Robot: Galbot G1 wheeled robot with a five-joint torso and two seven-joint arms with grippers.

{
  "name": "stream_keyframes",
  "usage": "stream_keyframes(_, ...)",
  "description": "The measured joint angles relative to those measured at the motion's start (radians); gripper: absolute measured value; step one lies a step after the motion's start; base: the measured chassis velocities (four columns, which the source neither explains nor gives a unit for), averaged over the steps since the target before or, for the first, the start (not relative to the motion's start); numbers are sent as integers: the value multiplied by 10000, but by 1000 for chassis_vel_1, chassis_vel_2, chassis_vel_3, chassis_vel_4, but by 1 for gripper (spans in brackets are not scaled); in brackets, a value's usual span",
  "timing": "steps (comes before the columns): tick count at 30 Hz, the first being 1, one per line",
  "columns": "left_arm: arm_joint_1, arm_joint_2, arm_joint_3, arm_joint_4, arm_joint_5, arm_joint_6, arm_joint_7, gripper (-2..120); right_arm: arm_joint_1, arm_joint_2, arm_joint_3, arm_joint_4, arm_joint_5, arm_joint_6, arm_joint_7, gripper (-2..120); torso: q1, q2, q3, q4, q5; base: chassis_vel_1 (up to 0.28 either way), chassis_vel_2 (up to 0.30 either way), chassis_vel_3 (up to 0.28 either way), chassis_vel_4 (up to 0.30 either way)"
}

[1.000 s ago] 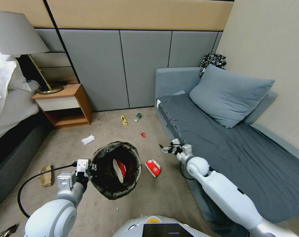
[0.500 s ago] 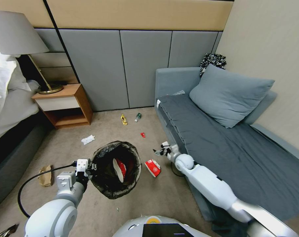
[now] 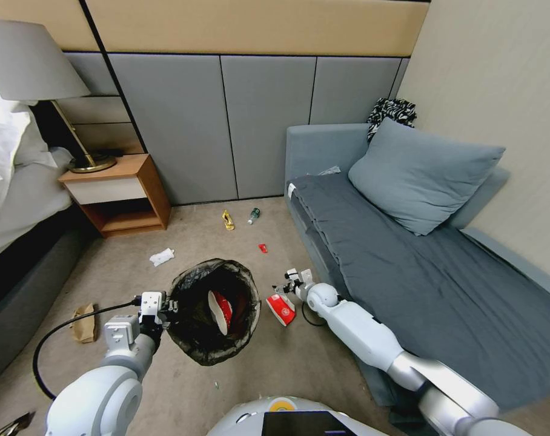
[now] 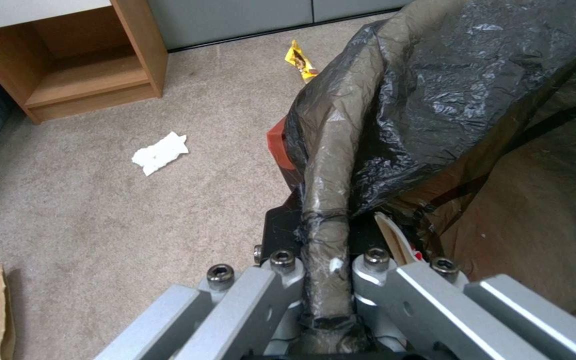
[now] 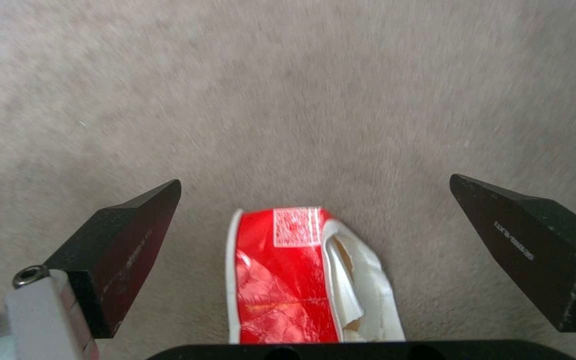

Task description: Pick up the trash bin, then pick up the garbage from the floor and place it into the trash bin.

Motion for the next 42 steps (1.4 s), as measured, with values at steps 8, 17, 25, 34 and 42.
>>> stream_keyframes(8,8,47,-33,0,-2,-5,-7,1,200,564,-24,-1493,-595,352,-270,100,0,0,0,0,1,0,0,0,0)
stream_keyframes(17,11,43,-39,0,-2,-13,-8,1,251,894,121,-2524,-1106,613,-449,100,0,0,0,0,1,0,0,0,0)
stream_keyframes(25,-15,58,-18,0,-2,-20,-7,1,124,907,157,-2597,-1199,617,-463,100,0,0,-1,0,1,0,0,0,0)
stream_keyframes(34,-18,80,-12,0,-1,-29,-5,1,-75,910,213,-2618,-1351,670,-483,100,-1,0,-1,0,2,0,0,0,0)
stream_keyframes(42,-16,81,-4,0,3,-29,-5,1,-197,860,257,-2421,-1435,731,-557,73,0,0,-1,0,2,0,0,0,0)
